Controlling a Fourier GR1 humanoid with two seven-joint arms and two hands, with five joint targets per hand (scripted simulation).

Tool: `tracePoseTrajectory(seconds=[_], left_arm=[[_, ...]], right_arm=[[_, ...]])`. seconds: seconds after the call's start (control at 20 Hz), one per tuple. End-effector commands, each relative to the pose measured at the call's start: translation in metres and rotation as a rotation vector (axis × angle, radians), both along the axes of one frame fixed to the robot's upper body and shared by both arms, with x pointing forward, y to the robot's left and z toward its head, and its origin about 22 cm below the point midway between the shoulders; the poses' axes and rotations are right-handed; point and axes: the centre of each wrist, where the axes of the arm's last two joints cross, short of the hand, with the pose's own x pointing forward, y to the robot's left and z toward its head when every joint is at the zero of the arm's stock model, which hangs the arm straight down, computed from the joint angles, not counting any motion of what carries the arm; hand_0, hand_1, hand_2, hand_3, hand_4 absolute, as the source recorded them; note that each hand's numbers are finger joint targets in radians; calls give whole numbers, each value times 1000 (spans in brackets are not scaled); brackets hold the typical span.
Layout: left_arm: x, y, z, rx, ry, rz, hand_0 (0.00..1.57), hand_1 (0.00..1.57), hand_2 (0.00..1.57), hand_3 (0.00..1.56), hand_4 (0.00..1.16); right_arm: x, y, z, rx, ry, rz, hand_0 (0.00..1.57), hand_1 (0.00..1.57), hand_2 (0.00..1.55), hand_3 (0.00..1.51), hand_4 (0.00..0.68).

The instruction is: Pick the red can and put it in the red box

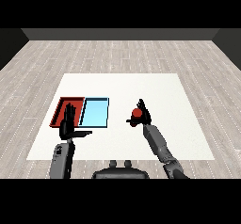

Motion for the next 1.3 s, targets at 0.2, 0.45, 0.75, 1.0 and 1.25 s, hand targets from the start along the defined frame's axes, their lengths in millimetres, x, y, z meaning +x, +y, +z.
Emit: tracePoseTrajectory(seconds=[0.2, 0.45, 0.75, 1.0, 1.25], left_arm=[[-9, 3, 1, 3, -9, 9, 0, 0, 0, 0, 0], [-2, -24, -7, 11, -16, -2, 0, 0, 0, 0, 0], [4, -14, -8, 20, -6, -6, 0, 0, 0, 0, 0], [-4, -28, -12, 17, 0, -32, 0, 0, 0, 0, 0], [6, -31, -5, 84, 36, -47, 0, 0, 0, 0, 0]], right_arm=[[6, 1, 1, -69, 25, -76, 1478, 1478, 1464, 1432, 655], [8, 11, 8, -142, -17, -75, 1494, 1494, 1464, 1437, 667], [2, -1, 0, -170, -63, -64, 1461, 1461, 1451, 1418, 649], [-3, 19, 30, -159, -112, -73, 1457, 1457, 1445, 1410, 659], [3, 13, 35, -135, -178, -67, 1435, 1435, 1435, 1406, 649]])
